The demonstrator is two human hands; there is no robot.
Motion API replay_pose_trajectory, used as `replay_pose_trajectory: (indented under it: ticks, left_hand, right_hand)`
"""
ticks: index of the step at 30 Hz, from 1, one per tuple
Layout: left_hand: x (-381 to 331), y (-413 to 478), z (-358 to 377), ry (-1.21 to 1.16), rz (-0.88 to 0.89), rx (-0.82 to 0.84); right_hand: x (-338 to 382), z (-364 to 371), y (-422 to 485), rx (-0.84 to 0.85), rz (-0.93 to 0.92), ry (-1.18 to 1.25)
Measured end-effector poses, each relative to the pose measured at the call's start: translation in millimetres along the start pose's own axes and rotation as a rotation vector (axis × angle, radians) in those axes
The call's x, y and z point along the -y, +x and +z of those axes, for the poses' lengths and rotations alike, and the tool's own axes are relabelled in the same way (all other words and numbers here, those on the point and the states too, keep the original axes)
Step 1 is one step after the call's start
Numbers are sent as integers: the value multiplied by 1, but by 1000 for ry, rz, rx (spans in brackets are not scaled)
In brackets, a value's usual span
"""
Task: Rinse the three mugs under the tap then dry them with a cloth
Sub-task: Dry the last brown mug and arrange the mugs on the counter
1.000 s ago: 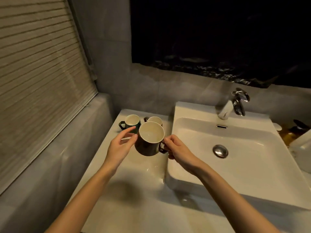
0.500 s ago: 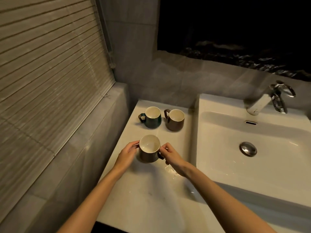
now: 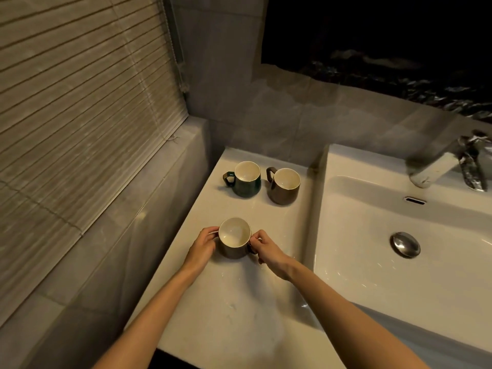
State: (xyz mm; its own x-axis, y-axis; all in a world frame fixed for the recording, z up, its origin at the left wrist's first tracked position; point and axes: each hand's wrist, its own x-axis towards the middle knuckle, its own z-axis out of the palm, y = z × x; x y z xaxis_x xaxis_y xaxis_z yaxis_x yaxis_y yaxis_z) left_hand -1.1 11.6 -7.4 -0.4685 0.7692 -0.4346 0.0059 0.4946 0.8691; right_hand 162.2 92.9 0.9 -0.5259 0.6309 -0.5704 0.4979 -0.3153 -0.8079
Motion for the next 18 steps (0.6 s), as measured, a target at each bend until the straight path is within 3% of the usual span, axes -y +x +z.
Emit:
replay_pose_trajectory:
  ticks: [6, 11, 14, 18]
  left_hand:
    - [3, -1, 0, 5, 12, 7]
    - [-1, 12, -22, 119, 38, -2]
    - [-25, 31, -36, 139, 78, -33]
    - [-61, 75, -52, 164, 147, 18]
  right_hand:
    - [6, -3, 0, -19, 33, -56]
    - [13, -12, -1, -235, -64, -220]
    - [31, -23, 4, -355, -220, -368]
    - [65, -34, 25, -369, -239, -315]
